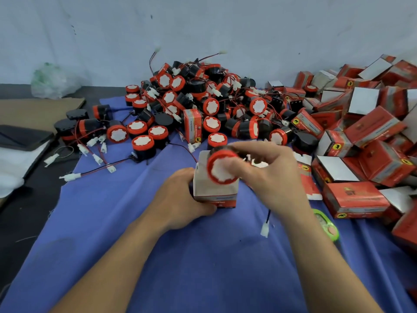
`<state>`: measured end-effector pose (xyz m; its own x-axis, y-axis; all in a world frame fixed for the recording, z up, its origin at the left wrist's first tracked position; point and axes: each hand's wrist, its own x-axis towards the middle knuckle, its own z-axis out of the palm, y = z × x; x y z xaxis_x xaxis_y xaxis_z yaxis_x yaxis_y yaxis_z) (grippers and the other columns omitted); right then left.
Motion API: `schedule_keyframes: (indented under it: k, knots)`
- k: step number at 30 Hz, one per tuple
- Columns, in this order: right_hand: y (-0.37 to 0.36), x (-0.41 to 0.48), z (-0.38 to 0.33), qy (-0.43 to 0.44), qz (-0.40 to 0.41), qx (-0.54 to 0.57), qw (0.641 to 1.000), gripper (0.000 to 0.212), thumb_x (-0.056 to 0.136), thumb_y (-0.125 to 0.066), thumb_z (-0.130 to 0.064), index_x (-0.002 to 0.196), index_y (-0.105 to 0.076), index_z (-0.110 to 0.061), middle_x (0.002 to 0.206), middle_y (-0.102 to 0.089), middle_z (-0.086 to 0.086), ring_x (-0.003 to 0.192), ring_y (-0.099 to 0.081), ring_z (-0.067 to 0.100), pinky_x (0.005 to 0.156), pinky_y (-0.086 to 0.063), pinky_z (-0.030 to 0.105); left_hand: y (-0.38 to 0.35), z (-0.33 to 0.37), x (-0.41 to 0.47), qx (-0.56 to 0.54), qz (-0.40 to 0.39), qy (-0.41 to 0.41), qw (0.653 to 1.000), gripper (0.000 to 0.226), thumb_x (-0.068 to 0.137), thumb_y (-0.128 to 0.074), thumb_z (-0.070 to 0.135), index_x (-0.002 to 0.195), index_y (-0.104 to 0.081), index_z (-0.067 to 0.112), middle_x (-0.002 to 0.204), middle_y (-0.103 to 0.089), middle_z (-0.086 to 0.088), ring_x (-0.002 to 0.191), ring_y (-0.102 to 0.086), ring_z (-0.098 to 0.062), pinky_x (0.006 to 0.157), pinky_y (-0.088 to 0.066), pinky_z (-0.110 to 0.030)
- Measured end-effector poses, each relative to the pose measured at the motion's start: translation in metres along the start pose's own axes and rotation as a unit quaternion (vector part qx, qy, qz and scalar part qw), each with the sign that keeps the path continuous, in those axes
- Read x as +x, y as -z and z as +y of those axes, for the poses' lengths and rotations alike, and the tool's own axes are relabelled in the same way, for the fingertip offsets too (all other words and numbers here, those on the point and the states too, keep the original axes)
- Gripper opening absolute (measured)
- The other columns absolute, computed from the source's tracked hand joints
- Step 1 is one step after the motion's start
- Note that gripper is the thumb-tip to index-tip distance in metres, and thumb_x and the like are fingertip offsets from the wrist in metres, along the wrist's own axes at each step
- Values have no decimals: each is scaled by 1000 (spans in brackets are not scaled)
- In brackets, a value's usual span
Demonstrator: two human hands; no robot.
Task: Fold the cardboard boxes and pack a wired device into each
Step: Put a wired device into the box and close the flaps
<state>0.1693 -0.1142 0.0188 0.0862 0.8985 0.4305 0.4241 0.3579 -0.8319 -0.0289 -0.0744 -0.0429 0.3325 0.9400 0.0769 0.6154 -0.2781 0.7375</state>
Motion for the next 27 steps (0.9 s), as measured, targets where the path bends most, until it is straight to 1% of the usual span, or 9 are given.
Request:
schedule_keyframes:
  k: [2, 4, 6, 8, 11, 13, 15, 20, 27]
  knots:
    - [-12, -4, -2, 54, -25, -168, 984, 34, 70, -76, -56, 103, -79, -45, 93, -67, -23, 93, -51, 8, 81, -41, 18, 0, 0, 1, 7, 2, -12, 1000, 54, 52, -80, 52, 103, -67, 41, 103, -70, 16, 93, -66, -7, 80, -59, -42]
    - [-23, -8, -2, 60, -53, -240, 967, 31, 76, -75, -56, 103, -80, -40, 100, -67, -21, 94, -48, 9, 88, -42, 28, 0, 0, 1, 13, 8, -22, 1000, 53, 54, -82, 50, 103, -64, 46, 101, -68, 20, 89, -66, -4, 76, -59, -39]
    - [-27, -10, -2, 91, -17, -290, 953, 15, 81, -76, -46, 92, -80, -37, 92, -74, -13, 81, -37, 4, 86, -44, 37, -1, -2, 1, 6, 10, -20, 1000, 53, 52, -83, 48, 102, -64, 49, 102, -67, 23, 89, -66, -1, 75, -59, -36]
    - [-26, -10, -2, 110, 22, -308, 945, 9, 82, -78, -34, 90, -82, -35, 86, -77, -6, 78, -27, 5, 84, -38, 36, -2, -3, 0, -1, 6, -19, 1000, 55, 51, -83, 49, 102, -63, 52, 104, -67, 28, 92, -65, 2, 74, -57, -30]
    - [-28, -8, -3, 72, -45, -383, 920, 23, 98, -58, -42, 94, -80, -37, 98, -77, -11, 90, -54, 12, 91, -21, 28, -3, -3, -1, -5, 5, -17, 1000, 56, 52, -83, 48, 103, -61, 58, 102, -67, 36, 93, -64, 10, 70, -51, -23]
    - [-31, -9, -3, 73, -58, -422, 902, 34, 97, -47, -51, 91, -77, -36, 89, -75, -11, 85, -56, 12, 88, -18, 29, -3, -3, -2, -6, 7, -15, 1000, 54, 54, -84, 49, 103, -61, 59, 98, -68, 36, 90, -64, 10, 70, -54, -25]
    - [-32, -13, -6, 73, -67, -443, 891, 39, 90, -43, -62, 91, -73, -37, 81, -72, -11, 81, -55, 13, 87, -19, 31, -2, -2, -2, -10, 6, -16, 1000, 54, 57, -86, 50, 102, -60, 63, 100, -68, 38, 92, -63, 11, 71, -52, -22]
    - [-33, -15, -4, 38, -129, -396, 908, 37, 92, -55, -56, 125, -66, -43, 121, -65, -14, 105, -47, 16, 100, -21, 31, 0, 0, -3, -30, 6, -12, 999, 56, 58, -86, 51, 105, -60, 66, 102, -69, 38, 94, -64, 12, 74, -50, -18]
    - [-21, -11, 1, 22, -163, -389, 906, 39, 96, -55, -49, 134, -62, -45, 144, -38, -3, 135, -26, 18, 113, -6, 29, 1, -3, -2, -48, -5, 4, 999, 60, 54, -87, 45, 110, -66, 53, 104, -74, 26, 94, -69, 2, 82, -58, -32]
